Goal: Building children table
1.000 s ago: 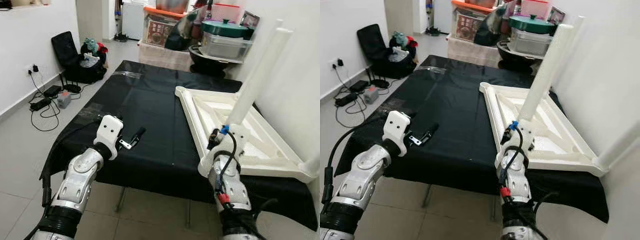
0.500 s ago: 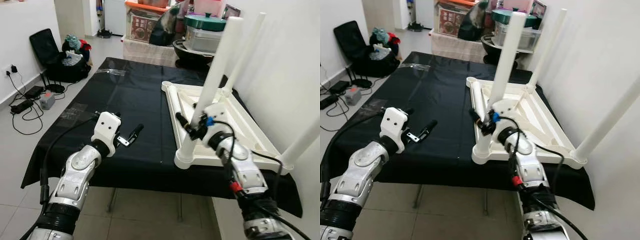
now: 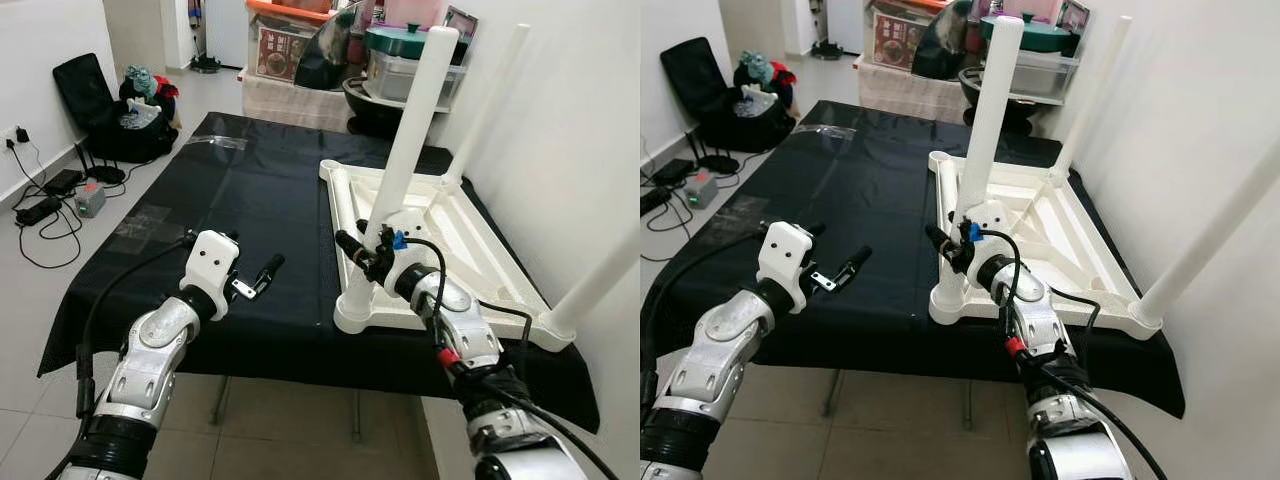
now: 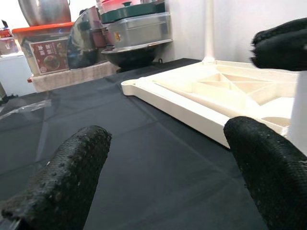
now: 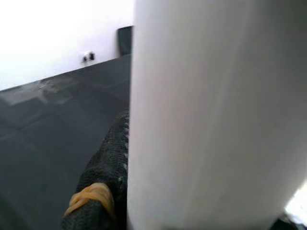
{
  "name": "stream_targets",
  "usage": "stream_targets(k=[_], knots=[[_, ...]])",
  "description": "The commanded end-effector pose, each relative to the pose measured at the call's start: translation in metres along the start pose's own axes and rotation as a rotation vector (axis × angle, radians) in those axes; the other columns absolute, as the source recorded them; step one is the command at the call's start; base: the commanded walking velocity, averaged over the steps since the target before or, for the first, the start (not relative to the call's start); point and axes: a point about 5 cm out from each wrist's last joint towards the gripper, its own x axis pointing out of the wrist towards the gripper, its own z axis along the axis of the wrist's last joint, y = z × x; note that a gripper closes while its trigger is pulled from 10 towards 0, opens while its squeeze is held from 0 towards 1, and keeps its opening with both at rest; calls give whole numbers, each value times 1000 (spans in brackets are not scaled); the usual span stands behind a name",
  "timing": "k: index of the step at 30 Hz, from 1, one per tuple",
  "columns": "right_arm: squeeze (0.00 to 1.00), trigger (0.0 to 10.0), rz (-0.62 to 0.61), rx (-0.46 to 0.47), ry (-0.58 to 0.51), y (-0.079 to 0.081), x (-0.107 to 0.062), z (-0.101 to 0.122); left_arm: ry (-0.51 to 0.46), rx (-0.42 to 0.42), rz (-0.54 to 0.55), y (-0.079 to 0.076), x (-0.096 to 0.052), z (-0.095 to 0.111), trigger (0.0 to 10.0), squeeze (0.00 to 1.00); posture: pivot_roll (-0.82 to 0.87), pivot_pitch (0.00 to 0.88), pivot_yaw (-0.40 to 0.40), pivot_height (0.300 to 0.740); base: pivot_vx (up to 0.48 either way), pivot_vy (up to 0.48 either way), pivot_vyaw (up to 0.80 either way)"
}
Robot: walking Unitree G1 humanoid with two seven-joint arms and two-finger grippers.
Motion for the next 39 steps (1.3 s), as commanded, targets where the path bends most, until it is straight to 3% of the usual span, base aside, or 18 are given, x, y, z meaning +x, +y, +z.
stream_targets(k=[1,7,8,9,10,12,20,21,24,25,26,29,30,35,36,37,38,39], knots=[[0,0,-118,-36,74,-13,-3,-8,3,-2,-14,-5,-1,-1,10000,0,144,0,-166,740,0,0,0],[0,0,-165,-35,90,-16,-3,-11,4,-2,-14,-4,-1,-1,10000,0,143,0,-166,740,0,0,0],[0,0,-487,-12,125,-39,-16,-17,3,1,-12,-3,-1,0,10000,0,137,0,-170,740,0,0,0],[0,0,-787,10,153,-47,-39,-29,5,-4,-1,-3,0,-1,10000,0,114,0,-155,740,0,0,0],[0,0,-787,10,153,-47,-39,-29,5,-4,-1,-3,0,-1,10000,0,114,0,-155,740,0,0,0],[0,0,-1094,1,182,-43,-75,-41,1,-16,0,-8,3,-1,10000,0,107,0,-146,740,0,0,0],[0,0,-1065,-50,132,-33,-74,-38,-11,-22,-25,-13,9,2,10000,0,99,0,-132,740,0,0,0],[0,4196,-1019,-56,117,-31,-65,-33,-11,-19,-27,-12,10,2,10000,0,97,0,-131,740,0,0,0],[0,4196,-987,-58,109,-30,-60,-29,-11,-17,-28,-11,11,2,10000,0,96,0,-130,740,0,0,0],[0,10000,-967,-39,79,-28,-57,-26,-11,-18,-28,-12,11,2,10000,0,96,0,-135,740,0,0,0],[1000,10000,-970,-28,62,-27,-58,-24,-11,-20,-28,-13,10,2,10000,0,96,0,-135,740,0,0,0],[1000,10000,-977,-27,58,-27,-60,-22,-12,-23,-28,-15,10,1,10000,0,101,0,-139,740,0,0,0],[0,10000,-979,-60,50,-31,-62,-17,-11,-25,-26,-15,8,1,10000,0,107,0,-137,740,0,0,0],[0,10000,-896,-70,-58,-39,-59,-1,-9,-19,-19,-10,7,2,10000,0,105,0,-137,740,0,0,0],[0,10000,-767,-99,-137,-38,-52,8,-11,-16,-21,-8,7,2,10000,0,97,0,-132,740,0,0,0],[0,10000,-767,-99,-137,-38,-52,8,-11,-16,-21,-8,7,2,10000,0,97,0,-132,740,0,0,0],[0,10000,-591,-116,-147,-36,-45,9,-11,-13,-22,-7,8,2,10000,0,94,0,-130,740,0,0,0],[0,10000,-591,-116,-147,-36,-45,9,-11,-13,-22,-7,8,2,10000,0,94,0,-130,740,0,0,0]])
